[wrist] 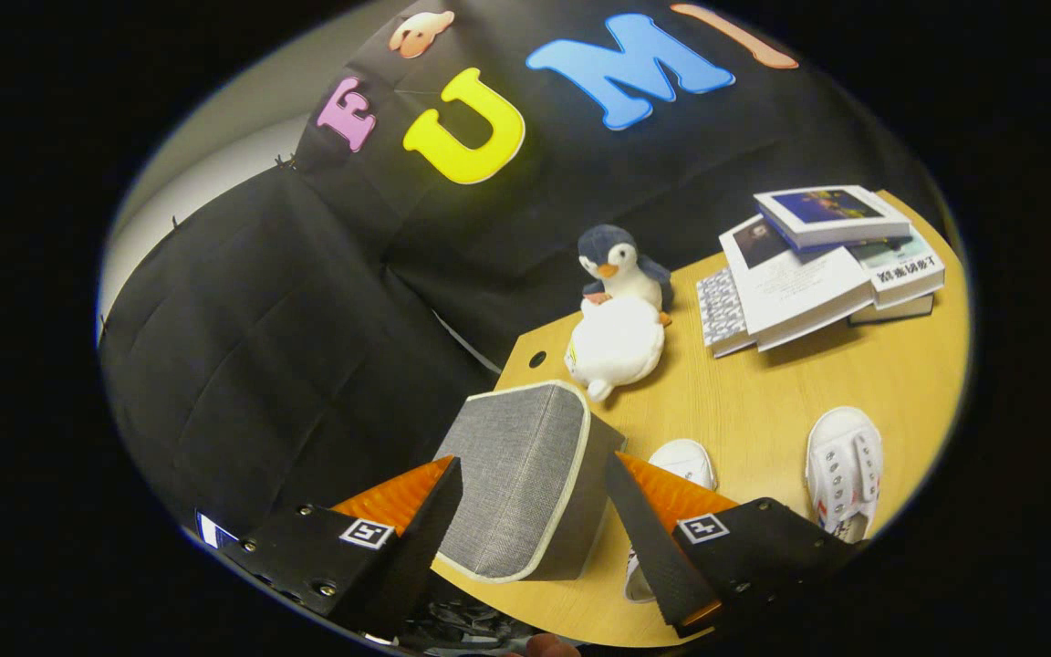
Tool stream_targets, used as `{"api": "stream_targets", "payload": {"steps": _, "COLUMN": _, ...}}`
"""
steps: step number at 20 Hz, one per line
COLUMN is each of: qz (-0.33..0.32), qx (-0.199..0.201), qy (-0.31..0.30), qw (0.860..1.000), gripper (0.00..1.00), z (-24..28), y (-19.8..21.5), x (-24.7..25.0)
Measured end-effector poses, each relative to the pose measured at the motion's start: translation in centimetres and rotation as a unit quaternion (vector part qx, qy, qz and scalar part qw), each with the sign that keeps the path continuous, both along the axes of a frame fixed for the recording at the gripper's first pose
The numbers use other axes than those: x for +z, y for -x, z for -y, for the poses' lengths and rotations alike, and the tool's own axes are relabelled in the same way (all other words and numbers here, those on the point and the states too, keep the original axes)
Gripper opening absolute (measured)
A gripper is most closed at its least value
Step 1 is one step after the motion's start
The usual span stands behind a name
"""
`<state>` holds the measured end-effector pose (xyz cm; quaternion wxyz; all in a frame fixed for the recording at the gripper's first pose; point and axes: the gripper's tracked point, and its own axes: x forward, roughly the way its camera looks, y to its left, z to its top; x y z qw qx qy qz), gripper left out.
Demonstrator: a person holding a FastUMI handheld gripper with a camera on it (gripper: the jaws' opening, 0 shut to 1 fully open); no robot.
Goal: Open the storage box then place both shoes into the box .Put the left shoe in first, then the right shoe, with the right side of both shoes facing outward in a uniform manner.
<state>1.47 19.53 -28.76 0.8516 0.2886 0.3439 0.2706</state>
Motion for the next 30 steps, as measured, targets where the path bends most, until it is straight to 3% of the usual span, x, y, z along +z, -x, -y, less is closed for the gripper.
{"api": "stream_targets", "payload": {"steps": 7, "qz": -0.102, "qx": 0.042, "qy": -0.077, "qw": 0.991, "gripper": 0.97, "z": -3.4, "y": -0.7, "x": -6.6}}
{"api": "stream_targets", "payload": {"steps": 17, "qz": -0.18, "qx": 0.067, "qy": -0.159, "qw": 0.968, "gripper": 0.95, "z": -7.3, "y": -1.8, "x": -10.1}}
{"api": "stream_targets", "payload": {"steps": 19, "qz": -0.182, "qx": 0.066, "qy": -0.178, "qw": 0.965, "gripper": 0.82, "z": -7.7, "y": -2.1, "x": -9.1}}
{"api": "stream_targets", "payload": {"steps": 21, "qz": -0.177, "qx": 0.069, "qy": -0.176, "qw": 0.966, "gripper": 0.59, "z": -7.5, "y": -2.1, "x": -8.8}}
{"api": "stream_targets", "payload": {"steps": 23, "qz": -0.174, "qx": 0.055, "qy": -0.178, "qw": 0.967, "gripper": 0.58, "z": -7.3, "y": -3.0, "x": -8.1}}
{"api": "stream_targets", "payload": {"steps": 25, "qz": -0.176, "qx": 0.049, "qy": -0.198, "qw": 0.963, "gripper": 0.28, "z": -6.8, "y": -3.1, "x": -6.3}}
{"api": "stream_targets", "payload": {"steps": 30, "qz": -0.142, "qx": 0.078, "qy": -0.195, "qw": 0.967, "gripper": 0.28, "z": -8.1, "y": -2.9, "x": -2.1}}
